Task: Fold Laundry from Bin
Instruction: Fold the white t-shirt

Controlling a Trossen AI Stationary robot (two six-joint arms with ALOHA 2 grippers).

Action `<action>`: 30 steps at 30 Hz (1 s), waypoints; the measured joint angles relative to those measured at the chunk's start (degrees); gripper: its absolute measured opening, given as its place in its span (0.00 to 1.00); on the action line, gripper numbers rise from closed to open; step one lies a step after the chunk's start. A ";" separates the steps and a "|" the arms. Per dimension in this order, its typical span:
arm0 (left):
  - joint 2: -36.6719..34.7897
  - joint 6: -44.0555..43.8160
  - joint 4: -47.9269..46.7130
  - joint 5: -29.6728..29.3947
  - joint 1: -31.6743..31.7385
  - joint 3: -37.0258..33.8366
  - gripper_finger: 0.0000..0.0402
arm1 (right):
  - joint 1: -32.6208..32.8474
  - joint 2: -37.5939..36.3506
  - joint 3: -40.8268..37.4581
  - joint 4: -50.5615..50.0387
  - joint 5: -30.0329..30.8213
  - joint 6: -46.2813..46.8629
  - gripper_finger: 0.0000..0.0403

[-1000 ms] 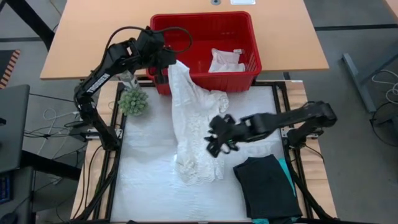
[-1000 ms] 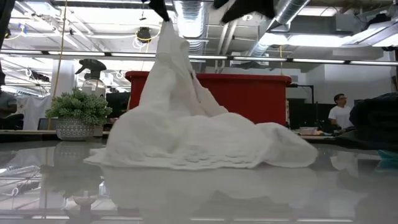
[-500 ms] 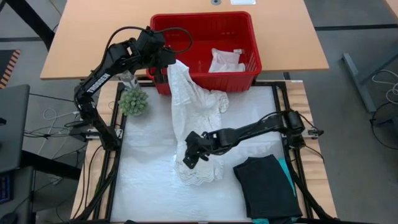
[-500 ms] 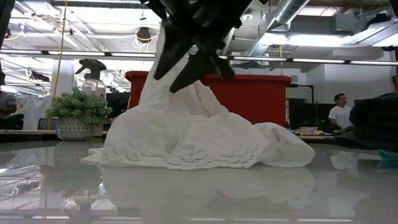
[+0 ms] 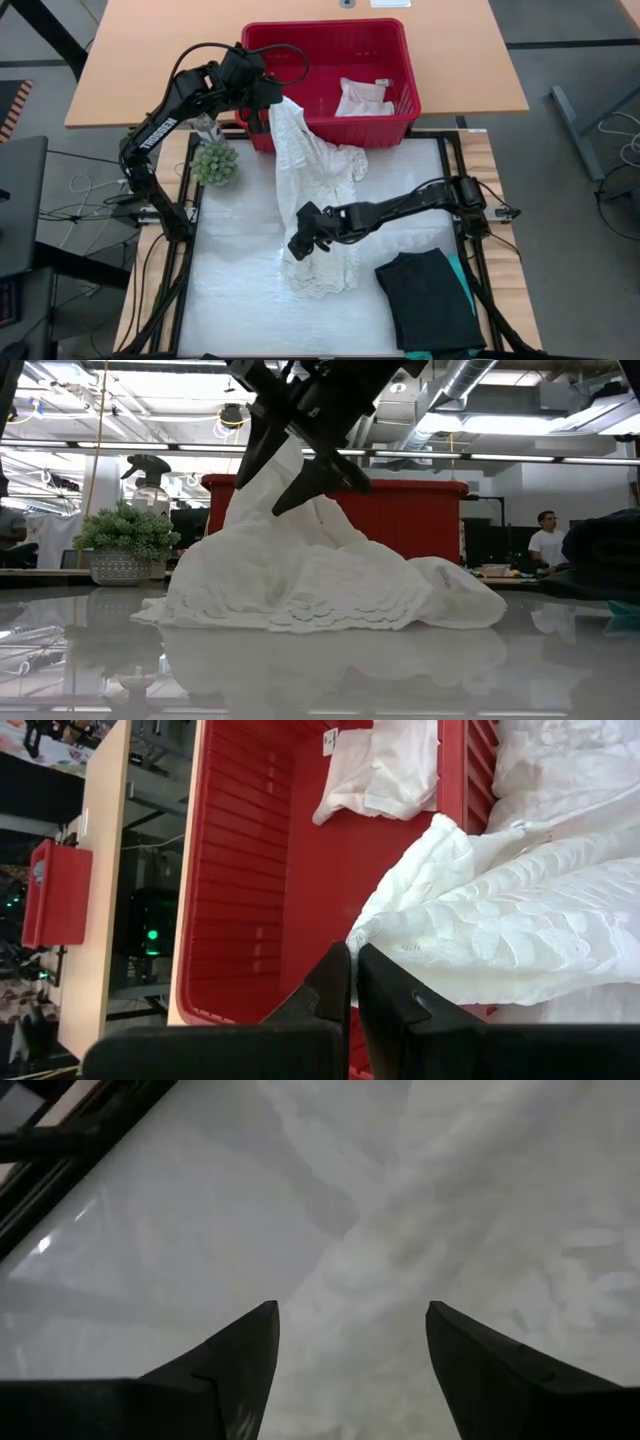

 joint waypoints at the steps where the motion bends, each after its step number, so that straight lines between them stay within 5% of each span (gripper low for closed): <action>1: 0.00 0.00 0.00 0.03 0.00 0.00 0.00 | -0.05 0.01 0.00 -0.06 0.94 0.02 0.69; 10: 0.00 0.02 0.07 -0.02 0.00 0.00 0.00 | -0.13 3.34 -0.01 4.10 3.47 0.62 0.69; 17: 0.02 0.67 0.09 -0.41 -0.02 0.00 0.00 | 0.37 6.78 -0.09 3.40 -2.41 4.02 0.65; 20: 0.02 0.92 0.11 -0.65 0.00 0.00 0.00 | 0.41 6.05 0.00 1.21 -2.44 3.66 0.50; 25: 0.02 0.66 0.09 -0.61 -0.01 0.01 0.00 | 0.41 5.28 0.07 0.19 -2.34 1.95 0.08; 30: 0.02 0.76 0.05 -1.06 -0.02 0.02 0.00 | 0.37 4.16 1.57 -4.29 -6.05 -0.15 0.05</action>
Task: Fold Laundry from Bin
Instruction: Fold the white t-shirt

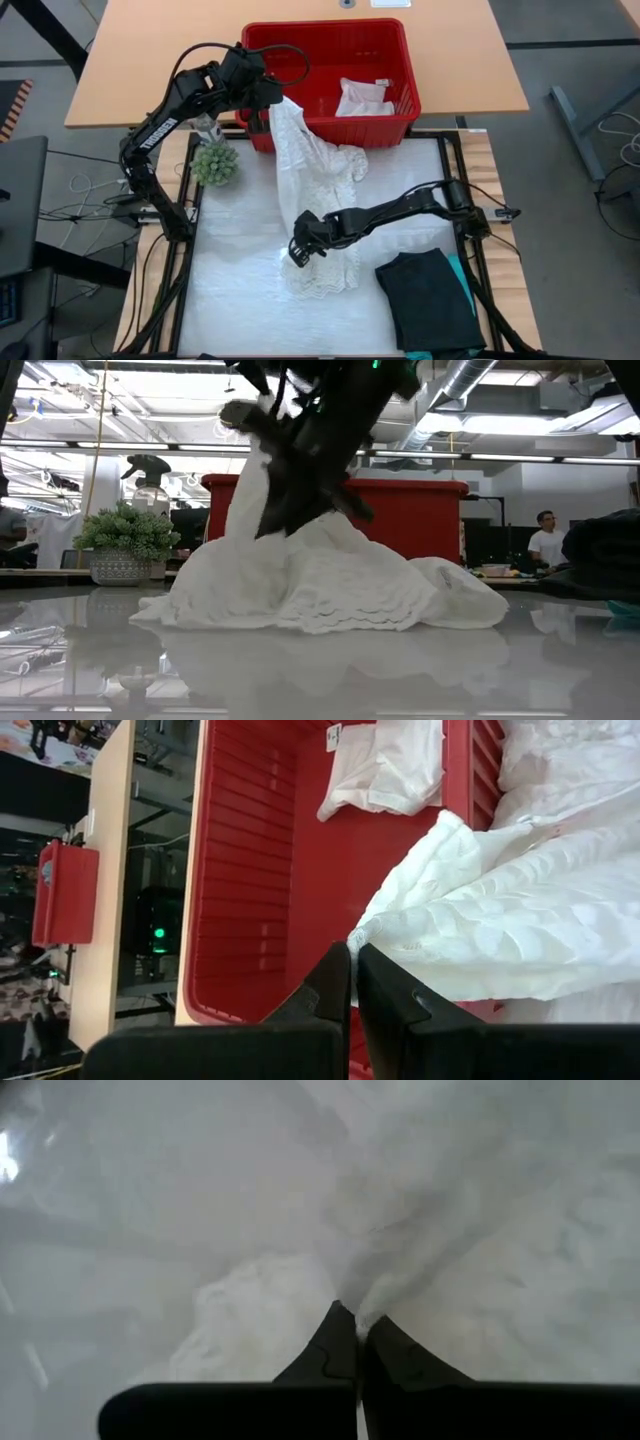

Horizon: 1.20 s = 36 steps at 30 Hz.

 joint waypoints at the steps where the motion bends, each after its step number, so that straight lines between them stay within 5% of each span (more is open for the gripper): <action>1: -0.06 -0.30 -0.02 -0.53 -0.02 0.00 0.00 | 0.16 -0.81 1.38 -3.06 -0.75 -0.60 0.05; 9: -4.99 -5.03 -2.02 -2.58 0.00 0.02 0.00 | 2.56 -11.50 15.75 -36.17 3.27 -3.82 0.05; 20: -11.63 -21.62 -15.54 -2.78 -1.29 0.04 0.00 | 0.67 -20.25 25.87 -62.37 11.77 -3.20 0.05; 28: -12.96 -29.89 -17.17 -9.08 -2.77 0.04 0.00 | -6.65 -25.24 26.73 -63.05 20.94 -7.89 0.05; 36: -9.85 -23.75 -8.41 -12.74 -0.15 0.02 0.00 | -19.58 -25.35 27.09 -60.77 33.00 -20.58 0.05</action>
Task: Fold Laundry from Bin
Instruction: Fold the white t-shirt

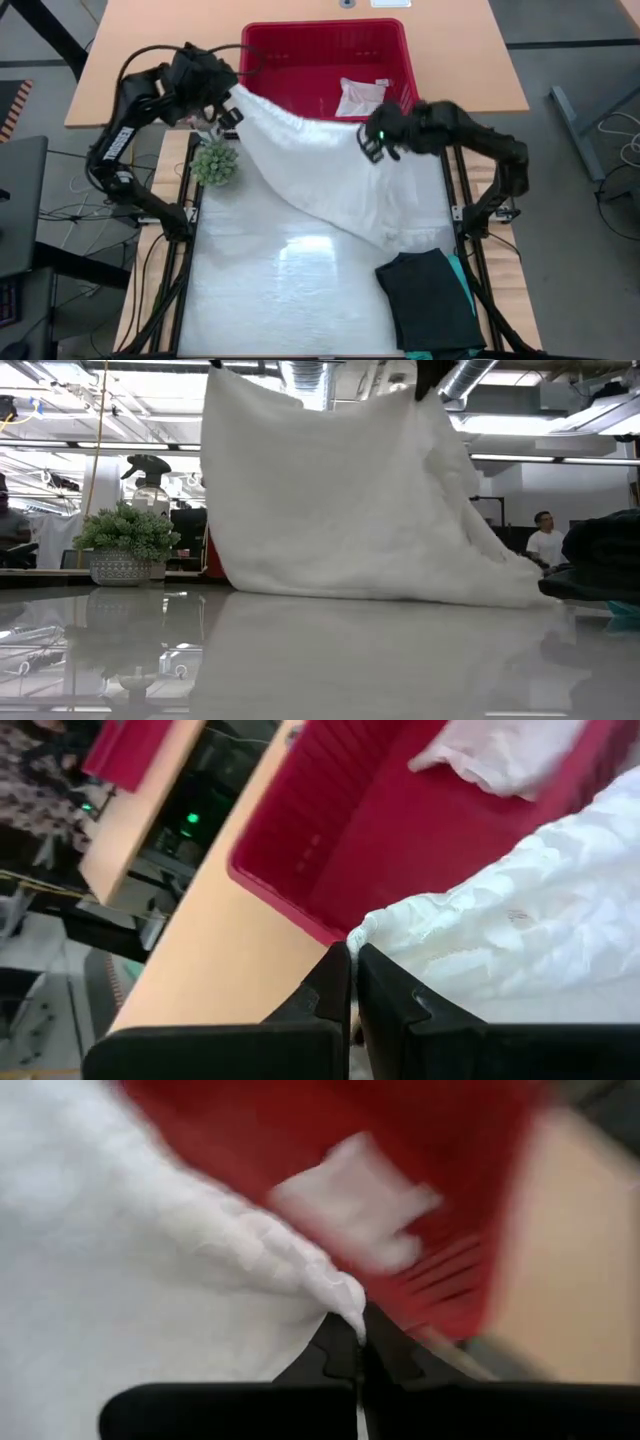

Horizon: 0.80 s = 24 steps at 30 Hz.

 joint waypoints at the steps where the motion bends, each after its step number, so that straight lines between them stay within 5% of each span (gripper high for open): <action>1: 0.37 0.70 1.16 -1.63 0.00 0.00 0.00 | -0.96 0.07 0.60 0.40 2.19 -1.14 0.05; 7: 0.53 9.92 7.57 -16.67 -1.18 0.09 0.00 | -2.50 0.02 10.09 5.85 8.12 -14.38 0.05; 11: -1.15 8.83 7.06 -17.60 -2.38 0.59 0.00 | -1.01 0.19 16.58 5.45 9.43 -17.07 0.05; 17: -5.51 -10.99 -11.56 0.63 -6.52 0.68 0.00 | 7.07 -2.24 14.79 -2.37 0.83 -5.60 0.05; 22: -11.46 -22.22 -9.74 23.74 -12.81 -7.47 0.00 | 18.09 -0.57 10.58 -0.57 -13.27 1.73 0.05; 24: -13.41 -25.83 -11.15 28.02 -16.04 -11.55 0.00 | 21.96 0.64 9.12 -2.38 -15.95 6.76 0.05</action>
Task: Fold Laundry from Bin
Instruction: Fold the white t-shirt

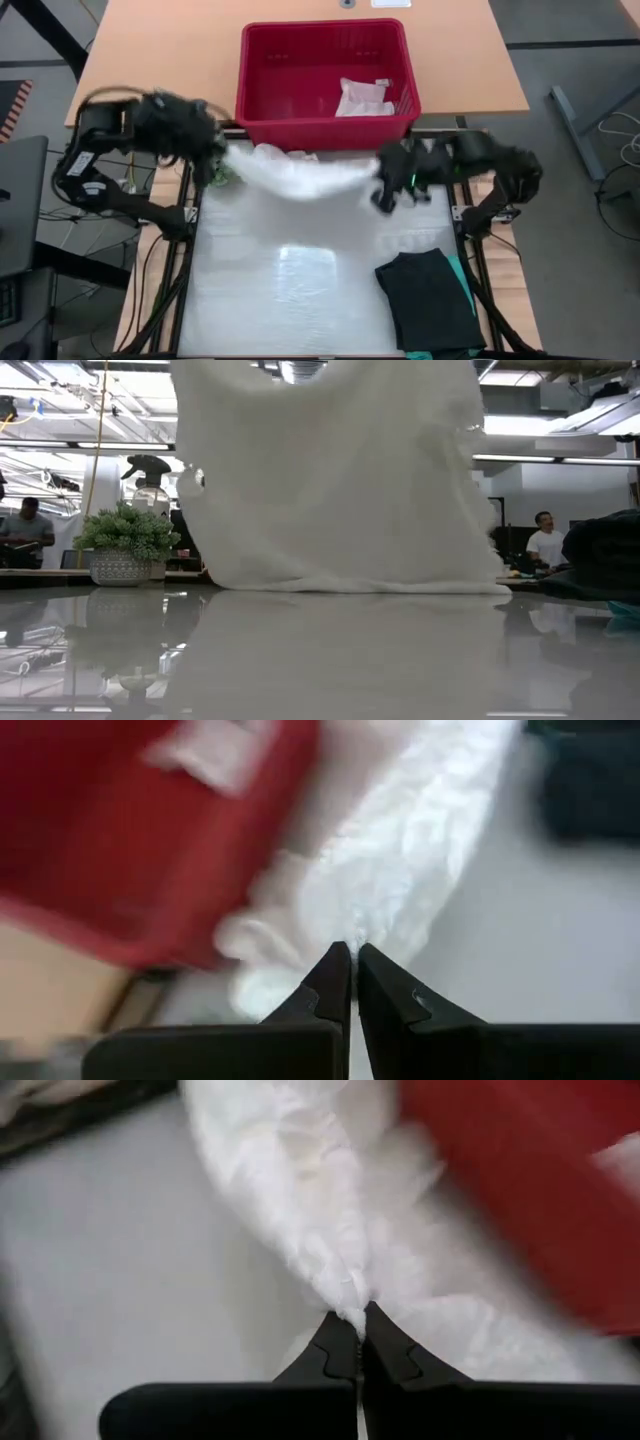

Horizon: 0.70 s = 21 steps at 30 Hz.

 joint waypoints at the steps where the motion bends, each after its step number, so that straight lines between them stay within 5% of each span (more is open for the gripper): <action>1: -0.62 -2.51 -1.09 -0.07 -1.64 -2.89 0.00 | 1.91 0.47 -1.37 0.22 -1.21 1.58 0.05; 5: -4.51 -9.91 0.13 1.86 -7.64 -17.12 0.00 | 8.13 3.05 -5.48 0.55 -7.26 8.51 0.05; 10: -8.86 -22.95 3.36 11.58 -15.89 -37.04 0.00 | 14.86 8.27 -9.36 1.44 -12.94 11.31 0.05; 14: -10.24 -29.96 12.29 21.59 -23.02 -53.10 0.00 | 18.54 12.56 -11.33 5.25 -18.89 10.47 0.09; 21: -10.40 -39.24 32.16 29.29 -32.78 -71.29 0.00 | 20.11 13.49 -11.34 8.30 -19.27 9.42 0.21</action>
